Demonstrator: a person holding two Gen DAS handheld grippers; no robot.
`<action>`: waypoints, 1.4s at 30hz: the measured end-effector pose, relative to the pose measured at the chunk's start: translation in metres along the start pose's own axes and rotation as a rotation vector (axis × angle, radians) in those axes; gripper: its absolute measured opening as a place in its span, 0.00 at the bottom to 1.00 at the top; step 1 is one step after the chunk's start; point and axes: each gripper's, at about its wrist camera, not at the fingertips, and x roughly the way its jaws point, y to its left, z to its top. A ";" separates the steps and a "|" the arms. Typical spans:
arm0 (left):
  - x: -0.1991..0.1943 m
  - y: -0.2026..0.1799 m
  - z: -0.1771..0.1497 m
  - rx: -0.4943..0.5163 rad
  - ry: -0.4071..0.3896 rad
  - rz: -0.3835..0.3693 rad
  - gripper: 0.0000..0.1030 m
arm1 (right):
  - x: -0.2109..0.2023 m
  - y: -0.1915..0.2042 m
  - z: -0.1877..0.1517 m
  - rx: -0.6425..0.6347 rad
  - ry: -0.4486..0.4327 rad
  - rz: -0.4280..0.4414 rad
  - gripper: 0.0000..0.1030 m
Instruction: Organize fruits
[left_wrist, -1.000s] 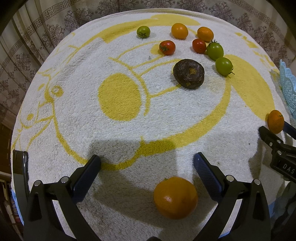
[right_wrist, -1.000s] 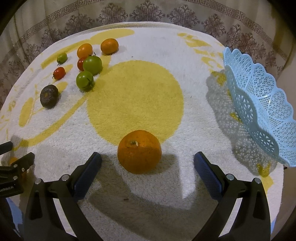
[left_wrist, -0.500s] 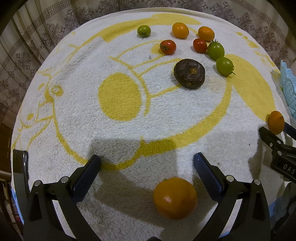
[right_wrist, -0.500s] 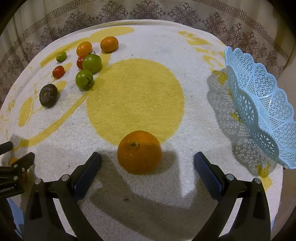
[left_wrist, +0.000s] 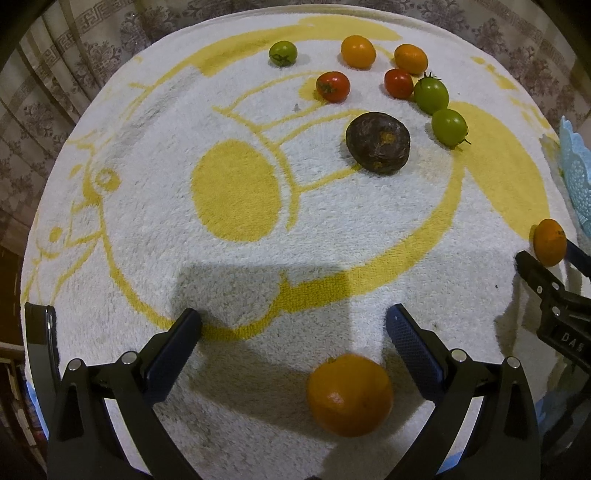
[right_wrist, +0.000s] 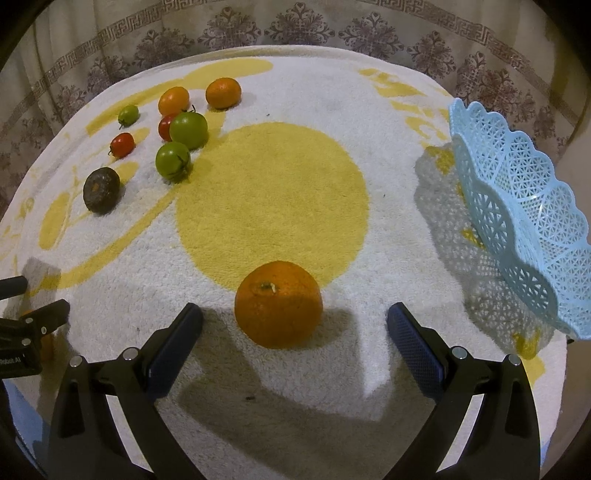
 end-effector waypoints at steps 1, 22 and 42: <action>0.000 0.000 0.001 0.006 0.001 -0.002 0.95 | 0.001 0.000 0.003 -0.002 0.019 0.000 0.98; -0.037 0.013 -0.020 0.059 0.014 -0.115 0.90 | -0.025 -0.021 -0.003 -0.026 0.101 0.103 0.98; -0.029 0.005 -0.025 0.065 0.074 -0.158 0.49 | 0.005 -0.015 0.026 -0.048 0.110 0.065 0.62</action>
